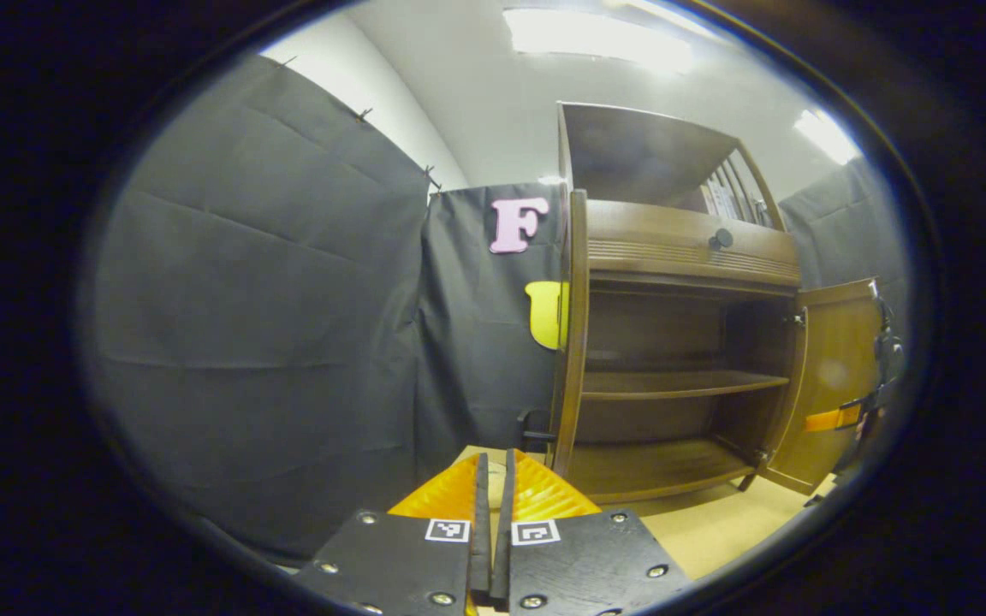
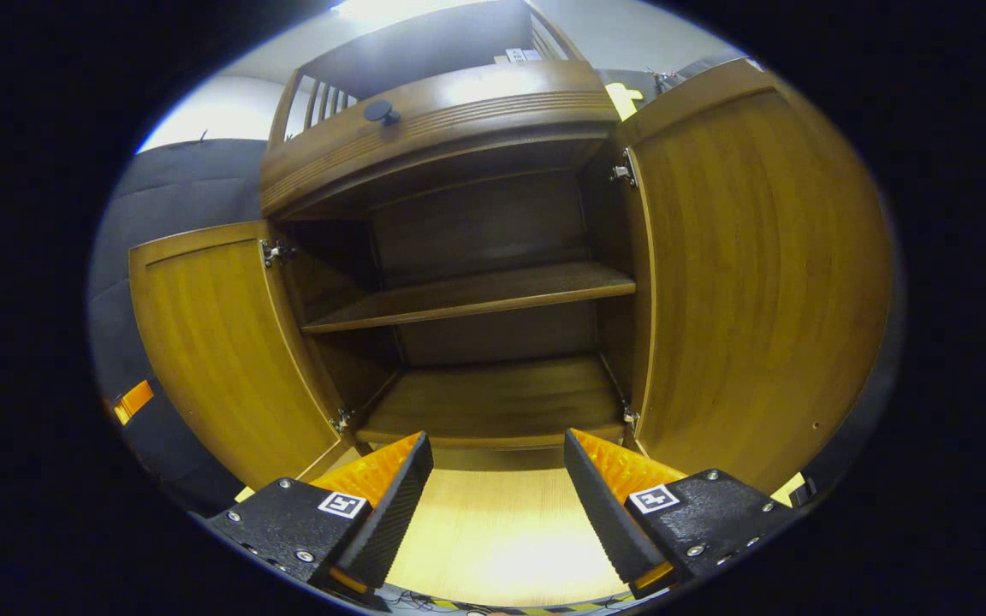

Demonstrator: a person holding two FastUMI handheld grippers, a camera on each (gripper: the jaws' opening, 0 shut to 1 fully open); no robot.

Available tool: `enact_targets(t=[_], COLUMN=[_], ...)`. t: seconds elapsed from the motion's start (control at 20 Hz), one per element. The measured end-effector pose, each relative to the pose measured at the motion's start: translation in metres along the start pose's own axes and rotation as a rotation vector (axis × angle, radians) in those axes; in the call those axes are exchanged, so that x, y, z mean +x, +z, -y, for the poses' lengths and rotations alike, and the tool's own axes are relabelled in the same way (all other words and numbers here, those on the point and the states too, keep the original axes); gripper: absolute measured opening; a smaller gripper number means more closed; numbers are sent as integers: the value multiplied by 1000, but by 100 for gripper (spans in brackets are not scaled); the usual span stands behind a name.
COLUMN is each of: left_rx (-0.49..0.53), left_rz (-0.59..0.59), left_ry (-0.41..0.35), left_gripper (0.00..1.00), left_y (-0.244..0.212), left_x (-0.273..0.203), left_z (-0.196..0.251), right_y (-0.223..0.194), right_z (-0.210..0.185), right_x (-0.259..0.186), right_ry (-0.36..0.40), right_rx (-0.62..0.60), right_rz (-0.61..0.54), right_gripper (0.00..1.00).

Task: Open the right door of the double-door shoe cabinet with the right hand, and open the left door with the left hand.

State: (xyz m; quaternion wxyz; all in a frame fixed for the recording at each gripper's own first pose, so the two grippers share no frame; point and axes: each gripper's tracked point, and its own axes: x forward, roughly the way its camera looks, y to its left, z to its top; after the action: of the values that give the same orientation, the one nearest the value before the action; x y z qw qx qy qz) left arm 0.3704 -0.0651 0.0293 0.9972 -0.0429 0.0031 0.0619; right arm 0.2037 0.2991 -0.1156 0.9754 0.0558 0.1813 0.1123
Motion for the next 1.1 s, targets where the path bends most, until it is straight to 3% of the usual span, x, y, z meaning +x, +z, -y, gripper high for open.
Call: enact_targets(t=[0.05, 0.2, 0.25, 0.3, 0.35, 0.55, 0.7, 0.85, 0.9, 1.1], left_rx=[12, 20, 10, 0, -9, -81, -93, -54, -49, -73], left_rz=[7, 15, 17, 22, 26, 47, 48, 111, 127, 140], left_ry=[10, 42, 51, 56, 66, 65, 81, 180, 182, 87], left_gripper=[0, 0, 1, 1, 1, 7, 45, 83, 96, 96], left_y=[1, 10, 10, 13, 14, 23, 25, 40, 42, 45], left_x=[-5, -15, -15, -16, -17, -16, -21, -20, -17, -16], left_z=[0, 7, 8, 9, 11, 39, 51, 35, 37, 69], right_y=[2, 9, 13, 18, 21, 30, 34, 37, 39, 46], right_z=[3, 17, 23, 31, 37, 58, 73, 92, 101, 129], right_x=[-4, -20, -28, -36, -45, -74, -94, -113, -118, -136], right_ry=[8, 24, 23, 16, 14, 27, 37, 29, 20, -35], right_rx=[-5, -19, -25, -33, -39, -89, -98, -100, -101, -69], right_rz=[8, 19, 32, 47, 59, 94, 112, 146, 159, 207], right_gripper=[95, 92, 92, 100, 92, 95, 95, 95, 95, 96])
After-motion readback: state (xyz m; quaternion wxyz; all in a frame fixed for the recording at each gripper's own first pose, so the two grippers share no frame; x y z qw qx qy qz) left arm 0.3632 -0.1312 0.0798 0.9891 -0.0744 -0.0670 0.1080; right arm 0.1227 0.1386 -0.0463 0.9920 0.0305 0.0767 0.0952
